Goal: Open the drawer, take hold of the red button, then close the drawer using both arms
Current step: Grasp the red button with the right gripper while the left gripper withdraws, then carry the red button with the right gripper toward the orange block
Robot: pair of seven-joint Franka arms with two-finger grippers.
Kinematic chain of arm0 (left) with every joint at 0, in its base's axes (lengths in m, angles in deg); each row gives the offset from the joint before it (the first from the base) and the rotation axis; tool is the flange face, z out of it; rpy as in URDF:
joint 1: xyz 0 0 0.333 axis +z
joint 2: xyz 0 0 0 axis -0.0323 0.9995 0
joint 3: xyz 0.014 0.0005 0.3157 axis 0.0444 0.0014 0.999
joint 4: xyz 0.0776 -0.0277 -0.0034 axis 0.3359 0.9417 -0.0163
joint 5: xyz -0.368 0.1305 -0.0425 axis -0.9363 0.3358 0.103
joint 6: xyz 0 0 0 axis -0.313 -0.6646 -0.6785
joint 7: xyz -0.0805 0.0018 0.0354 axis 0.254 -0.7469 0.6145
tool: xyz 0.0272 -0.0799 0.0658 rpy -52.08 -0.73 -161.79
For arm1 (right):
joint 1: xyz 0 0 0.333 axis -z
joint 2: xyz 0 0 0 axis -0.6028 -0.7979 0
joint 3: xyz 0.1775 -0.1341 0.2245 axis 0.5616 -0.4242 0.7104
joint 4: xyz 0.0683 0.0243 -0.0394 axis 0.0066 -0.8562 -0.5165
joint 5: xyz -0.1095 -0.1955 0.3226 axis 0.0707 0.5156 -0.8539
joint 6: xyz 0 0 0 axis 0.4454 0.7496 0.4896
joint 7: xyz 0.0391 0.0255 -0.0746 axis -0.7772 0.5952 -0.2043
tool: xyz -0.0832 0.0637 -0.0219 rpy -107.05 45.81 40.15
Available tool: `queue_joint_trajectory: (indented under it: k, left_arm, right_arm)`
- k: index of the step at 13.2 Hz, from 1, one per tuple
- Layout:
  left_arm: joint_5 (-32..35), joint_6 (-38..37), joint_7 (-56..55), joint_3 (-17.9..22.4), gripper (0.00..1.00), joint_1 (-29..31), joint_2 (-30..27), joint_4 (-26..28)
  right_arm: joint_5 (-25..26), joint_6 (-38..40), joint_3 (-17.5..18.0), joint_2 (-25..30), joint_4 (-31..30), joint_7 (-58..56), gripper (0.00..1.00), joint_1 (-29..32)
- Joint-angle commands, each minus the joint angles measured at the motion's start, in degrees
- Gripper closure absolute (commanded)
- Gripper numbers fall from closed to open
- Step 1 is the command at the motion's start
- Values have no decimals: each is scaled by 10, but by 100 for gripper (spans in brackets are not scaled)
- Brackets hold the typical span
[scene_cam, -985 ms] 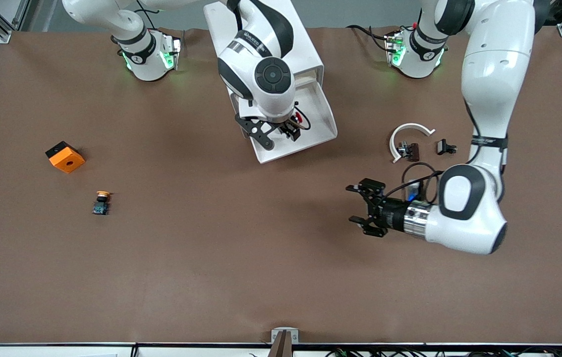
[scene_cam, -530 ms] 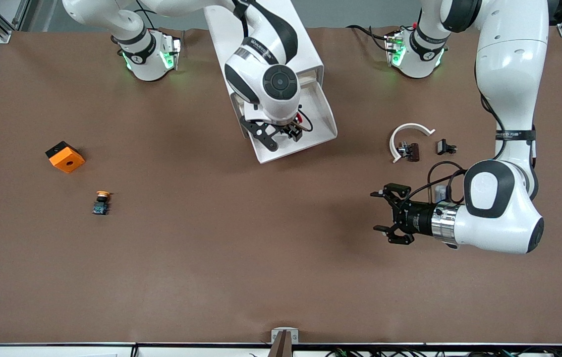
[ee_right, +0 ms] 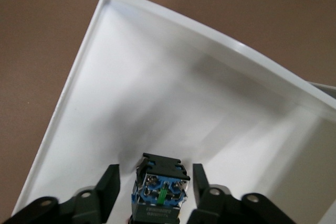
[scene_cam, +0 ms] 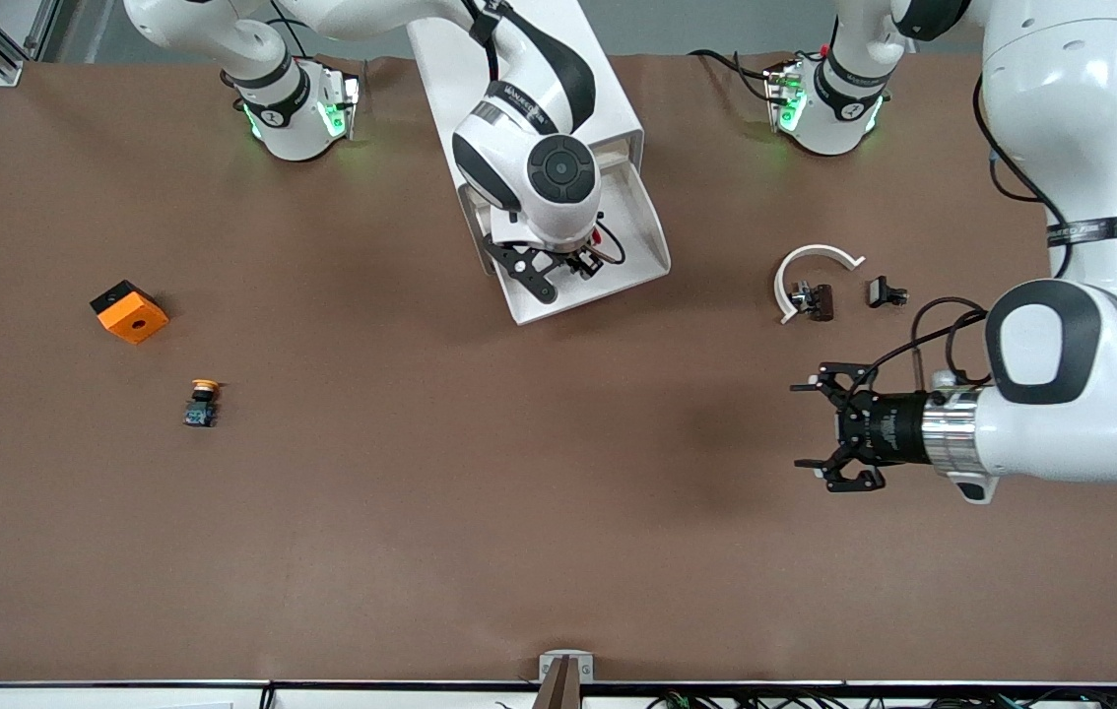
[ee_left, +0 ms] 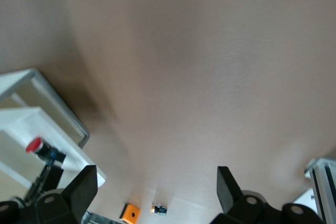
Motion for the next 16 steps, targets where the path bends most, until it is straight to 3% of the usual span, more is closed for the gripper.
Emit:
queue_joint_trajectory:
  k: [1, 4, 7, 10, 16]
  left_arm:
    - [11, 1, 125, 13, 0, -4, -14, 9]
    - [30, 16, 216, 13, 0, -11, -14, 11]
    - [130, 29, 314, 2, 0, -41, -15, 12]
    - [191, 61, 323, 1, 0, -75, -19, 13]
    - [220, 110, 356, 0, 0, -110, -35, 21]
  right_arm:
    - [-1, -2, 0, -1, 4, 7, 77, -4]
    - [-1, -1, 0, 0, 10, 3, 82, -3]
    - [-1, 18, 0, 5, 37, 2, 81, 11]
    - [0, 113, 1, 5, 107, -8, 80, 48]
    - [5, 215, -1, 51, 127, -328, 81, 169]
